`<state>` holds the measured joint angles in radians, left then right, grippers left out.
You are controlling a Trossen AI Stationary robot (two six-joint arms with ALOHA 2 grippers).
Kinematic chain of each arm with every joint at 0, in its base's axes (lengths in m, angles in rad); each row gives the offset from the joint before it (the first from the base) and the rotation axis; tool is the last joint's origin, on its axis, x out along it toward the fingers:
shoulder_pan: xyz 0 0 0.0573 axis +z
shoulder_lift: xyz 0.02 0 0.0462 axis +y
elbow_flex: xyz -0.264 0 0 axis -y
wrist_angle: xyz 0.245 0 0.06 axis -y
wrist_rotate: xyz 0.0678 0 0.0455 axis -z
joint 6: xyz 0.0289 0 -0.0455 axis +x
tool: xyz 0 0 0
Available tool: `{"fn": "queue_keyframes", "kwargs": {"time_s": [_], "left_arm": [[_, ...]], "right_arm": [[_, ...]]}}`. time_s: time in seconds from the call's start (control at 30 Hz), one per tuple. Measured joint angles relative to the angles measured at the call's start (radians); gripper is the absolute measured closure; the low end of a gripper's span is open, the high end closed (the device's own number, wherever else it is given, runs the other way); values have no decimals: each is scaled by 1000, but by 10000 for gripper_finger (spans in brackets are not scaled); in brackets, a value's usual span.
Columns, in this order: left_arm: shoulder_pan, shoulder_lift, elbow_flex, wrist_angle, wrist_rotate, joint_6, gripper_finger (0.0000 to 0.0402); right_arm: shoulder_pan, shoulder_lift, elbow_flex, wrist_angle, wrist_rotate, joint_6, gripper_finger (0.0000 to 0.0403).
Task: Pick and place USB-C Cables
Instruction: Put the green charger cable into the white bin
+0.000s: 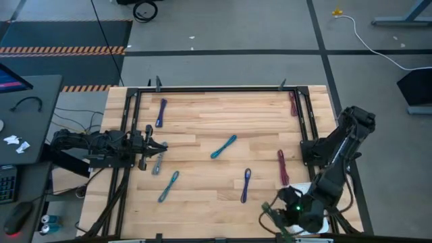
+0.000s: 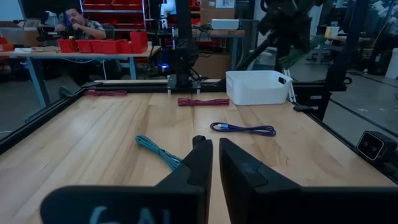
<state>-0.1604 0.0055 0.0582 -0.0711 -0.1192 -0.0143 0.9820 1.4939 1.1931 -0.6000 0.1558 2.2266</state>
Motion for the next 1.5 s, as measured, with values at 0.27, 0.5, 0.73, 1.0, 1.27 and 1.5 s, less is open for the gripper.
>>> {"fn": "queue_keyframes", "kwargs": {"time_s": [0.27, 0.5, 0.73, 1.0, 1.27, 1.5], "left_arm": [[0, 0, 0, 0, 0, 0, 363], [0, 0, 0, 0, 0, 0, 371], [0, 0, 0, 0, 0, 0, 364], [0, 0, 0, 0, 0, 0, 370], [0, 0, 0, 0, 0, 0, 366], [0, 0, 0, 0, 0, 0, 365]], "right_arm": [[38, -74, 0, -283, -331, 61, 377], [41, -121, 0, -515, -381, 80, 377], [20, -106, -36, -488, -412, 90, 378], [-14, -104, -237, -321, -473, 104, 378], [-20, -104, -386, -163, -521, 124, 364], [-20, -104, -420, -113, -525, 101, 350]]}}
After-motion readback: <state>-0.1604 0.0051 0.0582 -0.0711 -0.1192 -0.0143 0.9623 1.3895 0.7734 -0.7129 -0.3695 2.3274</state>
